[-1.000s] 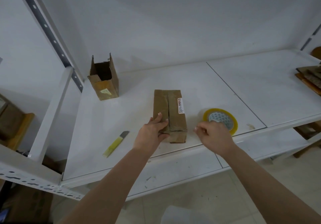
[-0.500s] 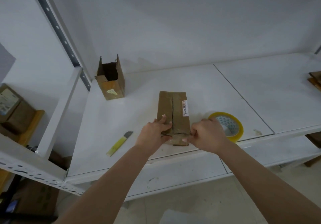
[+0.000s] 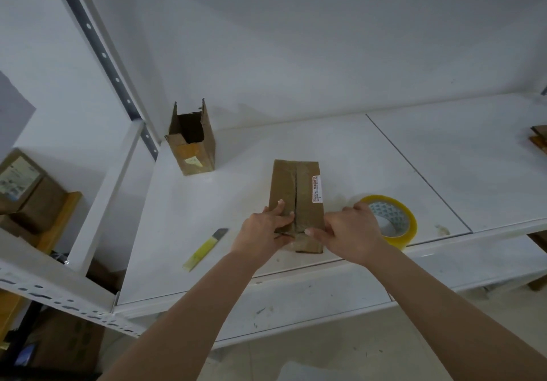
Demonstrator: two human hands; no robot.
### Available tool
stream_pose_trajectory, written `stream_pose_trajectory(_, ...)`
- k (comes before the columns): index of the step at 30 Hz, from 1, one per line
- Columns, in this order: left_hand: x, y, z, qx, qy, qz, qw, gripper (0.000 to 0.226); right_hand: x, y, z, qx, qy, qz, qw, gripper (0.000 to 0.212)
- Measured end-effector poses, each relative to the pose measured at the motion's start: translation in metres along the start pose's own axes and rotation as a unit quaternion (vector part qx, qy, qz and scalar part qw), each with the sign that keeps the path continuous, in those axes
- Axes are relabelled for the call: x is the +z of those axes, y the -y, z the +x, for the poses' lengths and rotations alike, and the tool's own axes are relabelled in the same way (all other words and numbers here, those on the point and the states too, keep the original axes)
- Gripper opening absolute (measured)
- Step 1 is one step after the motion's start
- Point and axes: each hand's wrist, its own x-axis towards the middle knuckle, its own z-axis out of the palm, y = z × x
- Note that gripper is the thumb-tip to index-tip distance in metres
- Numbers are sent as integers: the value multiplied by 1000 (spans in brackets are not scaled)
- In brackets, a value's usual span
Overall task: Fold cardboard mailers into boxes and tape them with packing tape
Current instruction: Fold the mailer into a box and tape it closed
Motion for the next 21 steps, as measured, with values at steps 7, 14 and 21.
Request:
stream_pose_trajectory(7, -8, 1, 0, 7, 4, -28, 1000, 61, -14, -10, -6, 61, -20, 65, 996, 55)
stream_pose_trajectory(14, 4, -43, 15, -46, -116, 74, 989, 77, -14, -24, -12, 100, -84, 122, 984, 17)
stream_pose_trajectory(21, 26, -70, 41, -213, -14, 98, 972, 110, -12, -35, -16, 141, -120, 162, 969, 14)
